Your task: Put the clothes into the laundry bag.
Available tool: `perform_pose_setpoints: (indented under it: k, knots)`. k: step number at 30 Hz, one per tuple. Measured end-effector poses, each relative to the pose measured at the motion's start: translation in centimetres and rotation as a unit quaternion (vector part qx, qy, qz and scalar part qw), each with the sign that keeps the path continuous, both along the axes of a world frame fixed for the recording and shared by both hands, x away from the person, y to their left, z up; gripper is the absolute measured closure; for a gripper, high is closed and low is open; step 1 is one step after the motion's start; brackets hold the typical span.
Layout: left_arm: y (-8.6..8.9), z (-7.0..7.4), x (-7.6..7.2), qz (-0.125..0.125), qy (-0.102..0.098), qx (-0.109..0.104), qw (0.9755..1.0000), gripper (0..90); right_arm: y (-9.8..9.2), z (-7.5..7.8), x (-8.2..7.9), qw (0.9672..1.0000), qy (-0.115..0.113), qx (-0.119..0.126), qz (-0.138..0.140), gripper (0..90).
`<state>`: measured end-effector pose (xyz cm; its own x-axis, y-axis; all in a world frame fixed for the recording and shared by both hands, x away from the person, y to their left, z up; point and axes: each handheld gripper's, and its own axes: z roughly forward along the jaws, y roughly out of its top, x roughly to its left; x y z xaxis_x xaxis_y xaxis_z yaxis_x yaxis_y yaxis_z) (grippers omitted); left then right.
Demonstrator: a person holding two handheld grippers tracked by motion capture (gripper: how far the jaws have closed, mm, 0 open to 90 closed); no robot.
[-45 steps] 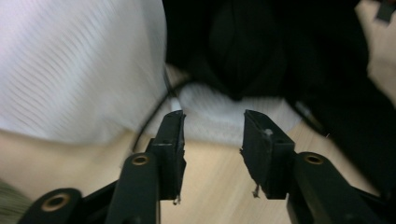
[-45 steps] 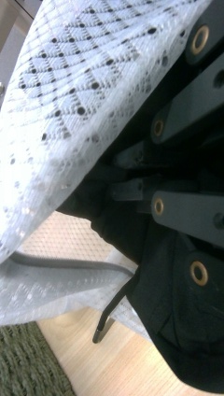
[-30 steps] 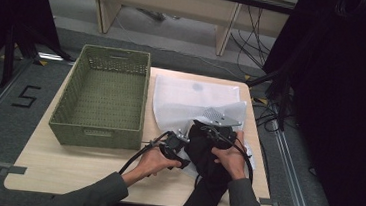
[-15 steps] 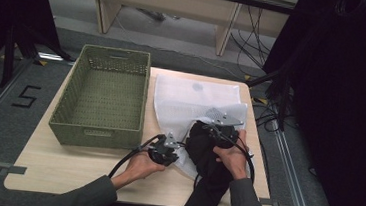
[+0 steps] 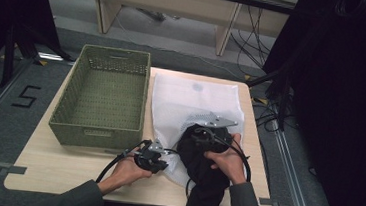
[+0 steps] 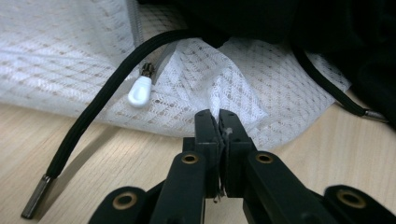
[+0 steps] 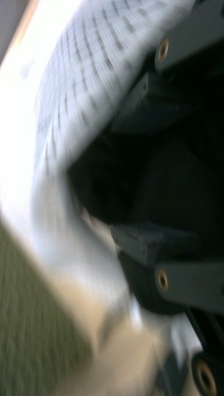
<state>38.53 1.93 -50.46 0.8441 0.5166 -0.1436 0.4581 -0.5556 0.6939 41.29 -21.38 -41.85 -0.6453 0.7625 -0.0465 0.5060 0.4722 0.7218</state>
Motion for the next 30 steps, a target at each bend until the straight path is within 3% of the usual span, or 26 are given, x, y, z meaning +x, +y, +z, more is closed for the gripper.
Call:
perform_pose_setpoints:
  k: [1, 2, 3, 4, 5, 7, 8, 11, 12, 14, 15, 16, 17, 18, 19, 20, 21, 22, 23, 24, 25, 26, 27, 28, 29, 30]
  knots:
    - [0.0, 0.0, 0.0, 0.0, 0.0, 0.0, 1.0, 87.4, 0.0, 0.0, 0.0, 1.0, 0.0, 0.0, 0.0, 42.5]
    - [0.0, 0.1, 0.1, 0.004, 0.003, -0.006, 1.0, 87.4, -0.6, 1.2, -2.3, 0.9996, -0.013, 0.014, 0.02, 41.3]
    - [0.3, 0.3, 0.3, -0.014, -0.001, 0.014, 0.9998, 87.4, -0.9, 1.5, -3.1, 0.9995, -0.022, 0.016, 0.016, 41.4]
    - [0.2, 0.2, 0.3, -0.01, -0.003, 0.015, 0.9998, 87.3, -1.6, 1.8, -4.1, 0.9994, -0.026, 0.021, 0.009, 41.1]
    - [-0.1, 0.0, 0.1, 0.002, 0.0, 0.0, 1.0, 87.3, -2.2, 2.0, -5.0, 0.9994, -0.02, 0.028, 0.005, 40.6]
    - [-0.2, -0.2, 0.0, 0.008, 0.0, -0.002, 1.0, 87.2, -2.8, 1.9, -5.8, 0.9994, -0.011, 0.031, 0.003, 40.0]
    - [0.0, 0.0, 0.2, -0.019, -0.011, 0.028, 0.9994, 87.2, -4.1, 1.0, -7.3, 0.9997, 0.002, 0.024, -0.007, 38.0]
    - [-0.4, -0.3, 0.0, 0.003, -0.005, 0.007, 1.0, 87.2, -4.7, 0.1, -8.0, 0.9997, 0.012, 0.013, -0.017, 37.2]
    - [-0.2, -0.2, 0.2, -0.017, -0.009, 0.031, 0.9993, 87.3, -5.1, -0.8, -8.2, 0.999, 0.033, 0.015, -0.024, 35.7]
    - [-0.3, -0.2, 0.2, -0.014, -0.007, 0.029, 0.9995, 87.2, -5.0, -1.2, -8.1, 0.9985, 0.044, 0.015, -0.028, 34.5]
    - [-0.6, -0.4, 0.0, 0.0, -0.011, 0.014, 0.9998, 87.2, -4.2, -2.9, -7.6, 0.9984, 0.05, -0.02, -0.019, 37.1]
    - [-0.6, -0.4, 0.0, 0.0, -0.011, 0.014, 0.9998, 87.2, -4.2, -2.9, -7.6, 0.9984, 0.05, -0.02, -0.019, 37.1]
    - [-0.2, -0.1, 0.2, -0.03, -0.023, 0.046, 0.9982, 87.2, -3.7, -3.5, -7.4, 0.998, 0.052, -0.034, -0.015, 38.3]
    - [-0.5, -0.3, 0.0, -0.012, -0.023, 0.024, 0.9994, 87.2, -2.5, -4.8, -6.8, 0.9967, 0.049, -0.065, 0.001, 50.4]
    - [-0.4, -0.3, 0.0, -0.017, -0.021, 0.029, 0.9992, 87.2, -2.0, -5.0, -6.4, 0.9944, 0.056, -0.089, 0.012, 58.9]
    - [-0.4, -0.3, 0.0, -0.017, -0.021, 0.029, 0.9992, 87.2, -2.0, -5.0, -6.4, 0.9944, 0.056, -0.089, 0.012, 58.9]
    - [-0.5, -0.3, -0.2, -0.018, -0.027, 0.03, 0.999, 87.3, -1.1, -5.7, -5.4, 0.9896, 0.046, -0.134, 0.025, 79.2]
    - [-0.6, -0.4, -0.3, -0.01, -0.025, 0.023, 0.9994, 87.3, -0.7, -6.0, -4.9, 0.9881, 0.041, -0.146, 0.025, 84.9]
    - [-0.6, -0.4, -0.3, -0.01, -0.025, 0.023, 0.9994, 87.3, -0.7, -6.0, -4.9, 0.9881, 0.041, -0.146, 0.025, 84.9]
    - [-0.3, -0.1, -0.1, -0.039, -0.036, 0.056, 0.997, 87.3, 0.0, -6.0, -4.0, 0.9875, 0.042, -0.15, 0.023, 87.1]
    - [-0.3, -0.1, -0.1, -0.039, -0.036, 0.056, 0.997, 87.3, 0.0, -6.0, -4.0, 0.9875, 0.042, -0.15, 0.023, 87.1]
    - [-0.3, -0.1, -0.2, -0.039, -0.036, 0.055, 0.9971, 87.3, 0.6, -5.4, -2.8, 0.9881, 0.019, -0.151, 0.02, 87.1]
    - [-0.5, -0.3, -0.4, -0.019, -0.031, 0.031, 0.9988, 87.3, 0.8, -5.2, -2.2, 0.9887, 0.013, -0.148, 0.02, 87.1]
    - [-0.5, -0.3, -0.4, -0.019, -0.031, 0.031, 0.9988, 87.4, 0.8, -5.2, -2.2, 0.9887, 0.013, -0.148, 0.02, 87.1]
    - [-0.3, -0.1, -0.2, -0.036, -0.033, 0.05, 0.9975, 87.4, 1.1, -4.8, -1.3, 0.9906, 0.013, -0.136, 0.009, 87.1]
    - [-0.3, -0.2, -0.3, -0.035, -0.032, 0.048, 0.9978, 87.4, 1.4, -3.9, 1.2, 0.9923, -0.018, -0.122, -0.012, 87.2]
